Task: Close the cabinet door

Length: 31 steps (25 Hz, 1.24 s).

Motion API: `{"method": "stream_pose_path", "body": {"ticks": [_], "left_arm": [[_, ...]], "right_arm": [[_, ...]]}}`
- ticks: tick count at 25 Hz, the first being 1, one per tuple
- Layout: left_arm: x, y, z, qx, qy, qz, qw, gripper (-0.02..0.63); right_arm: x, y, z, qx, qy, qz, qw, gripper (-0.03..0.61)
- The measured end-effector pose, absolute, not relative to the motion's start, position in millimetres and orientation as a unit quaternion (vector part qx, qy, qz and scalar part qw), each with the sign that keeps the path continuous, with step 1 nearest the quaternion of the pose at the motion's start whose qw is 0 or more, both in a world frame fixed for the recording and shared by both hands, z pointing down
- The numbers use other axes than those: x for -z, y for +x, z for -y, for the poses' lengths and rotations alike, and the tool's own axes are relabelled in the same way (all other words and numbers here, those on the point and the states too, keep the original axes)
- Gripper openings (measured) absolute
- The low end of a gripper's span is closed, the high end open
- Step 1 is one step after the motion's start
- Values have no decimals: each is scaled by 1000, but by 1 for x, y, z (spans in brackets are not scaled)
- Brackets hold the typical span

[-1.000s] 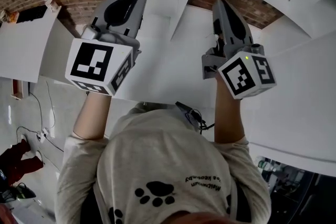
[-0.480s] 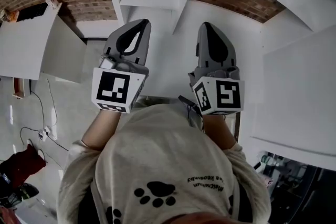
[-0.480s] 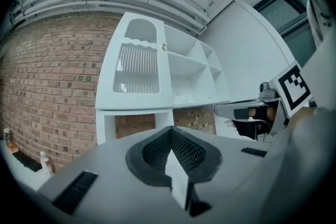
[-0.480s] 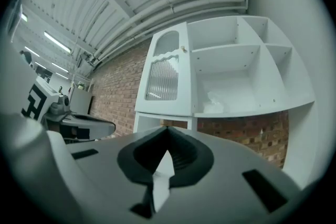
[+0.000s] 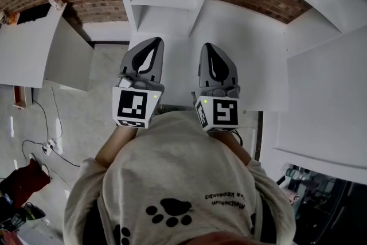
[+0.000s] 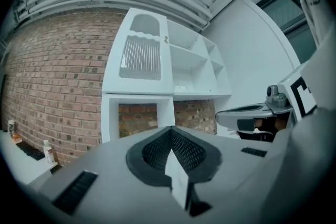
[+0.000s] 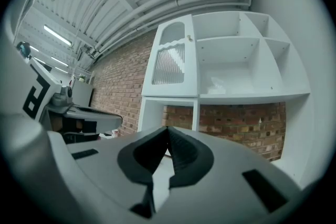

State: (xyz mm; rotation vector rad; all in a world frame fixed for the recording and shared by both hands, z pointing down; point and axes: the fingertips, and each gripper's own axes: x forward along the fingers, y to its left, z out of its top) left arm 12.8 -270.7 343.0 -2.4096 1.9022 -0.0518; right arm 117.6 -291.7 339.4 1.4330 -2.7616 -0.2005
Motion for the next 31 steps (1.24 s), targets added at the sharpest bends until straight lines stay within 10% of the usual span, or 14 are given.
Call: {"method": "stream_pose_path", "body": {"ticks": [31], "left_arm": [[-344, 40, 285, -1, -789, -614, 33, 8]], "right_arm": [[-347, 131, 312, 48, 436, 899, 4, 9]]}}
